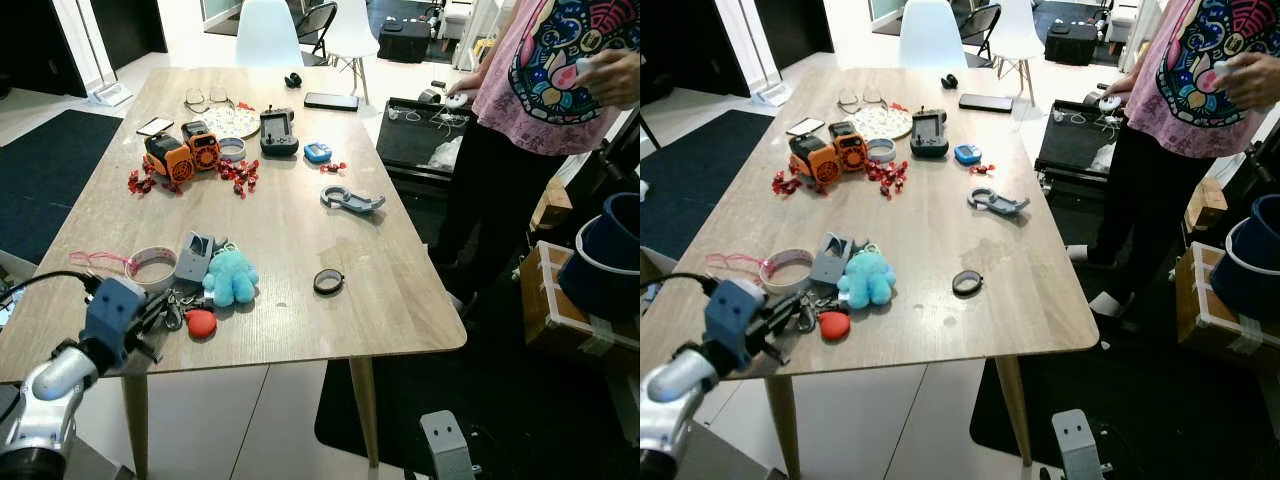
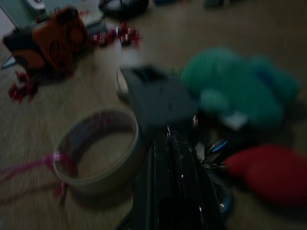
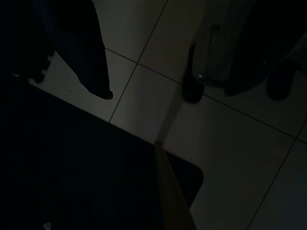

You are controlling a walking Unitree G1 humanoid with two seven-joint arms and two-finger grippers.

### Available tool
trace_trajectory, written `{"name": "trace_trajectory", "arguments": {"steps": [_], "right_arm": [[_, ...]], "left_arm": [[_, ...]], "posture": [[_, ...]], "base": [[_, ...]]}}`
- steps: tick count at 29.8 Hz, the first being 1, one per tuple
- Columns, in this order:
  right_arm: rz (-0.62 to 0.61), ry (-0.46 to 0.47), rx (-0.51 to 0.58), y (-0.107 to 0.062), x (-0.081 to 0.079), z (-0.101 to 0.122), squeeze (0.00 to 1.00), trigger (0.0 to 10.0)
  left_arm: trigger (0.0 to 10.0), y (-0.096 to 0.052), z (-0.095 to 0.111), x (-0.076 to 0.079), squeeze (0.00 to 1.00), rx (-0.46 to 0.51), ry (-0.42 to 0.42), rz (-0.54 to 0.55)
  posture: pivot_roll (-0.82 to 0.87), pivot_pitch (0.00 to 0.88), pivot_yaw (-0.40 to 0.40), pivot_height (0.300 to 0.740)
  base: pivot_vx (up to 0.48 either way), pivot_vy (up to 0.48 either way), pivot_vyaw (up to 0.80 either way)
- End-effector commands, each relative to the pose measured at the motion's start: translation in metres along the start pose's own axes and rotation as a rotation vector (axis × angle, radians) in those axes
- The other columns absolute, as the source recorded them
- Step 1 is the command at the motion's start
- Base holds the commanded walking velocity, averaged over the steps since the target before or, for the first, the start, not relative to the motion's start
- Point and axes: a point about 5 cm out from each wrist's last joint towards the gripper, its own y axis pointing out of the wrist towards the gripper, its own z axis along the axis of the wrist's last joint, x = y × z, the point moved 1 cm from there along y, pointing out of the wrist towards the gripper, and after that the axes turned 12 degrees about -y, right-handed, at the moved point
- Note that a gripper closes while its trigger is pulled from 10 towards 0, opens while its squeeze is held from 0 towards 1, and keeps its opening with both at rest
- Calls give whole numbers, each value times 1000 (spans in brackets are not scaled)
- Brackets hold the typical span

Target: Hang keys on a hook

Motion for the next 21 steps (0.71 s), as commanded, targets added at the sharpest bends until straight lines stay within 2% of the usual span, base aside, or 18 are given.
{"name": "trace_trajectory", "arguments": {"steps": [1, 3, 6, 14, 21], "right_arm": [[3, 8, -24, -2, -1, -7, 0, 10000], [3, 8, -23, -2, -1, -7, 0, 10000], [3, 7, -22, -2, -1, -6, 0, 10000], [1, 10, -22, -2, -1, -6, 0, 10000], [2, 13, -25, -1, -1, -6, 0, 10000]], "left_arm": [[0, -2, 13, -10, 0, 30, -10, 6], [0, 1, 30, -13, 0, 89, -69, -14], [0, 4, 42, -16, 0, 90, -98, -53], [0, 2, 57, -14, 0, 57, -113, -152], [0, -2, 74, -18, 0, 58, -183, -196]], "posture": [[31, 76, -33, 740], [32, 76, -35, 740], [32, 75, -33, 740], [32, 69, -31, 740], [35, 69, -30, 740]], "base": [[0, 0, 0], [0, 0, 0], [0, 0, 0], [0, 0, 0], [0, 0, 0]]}}
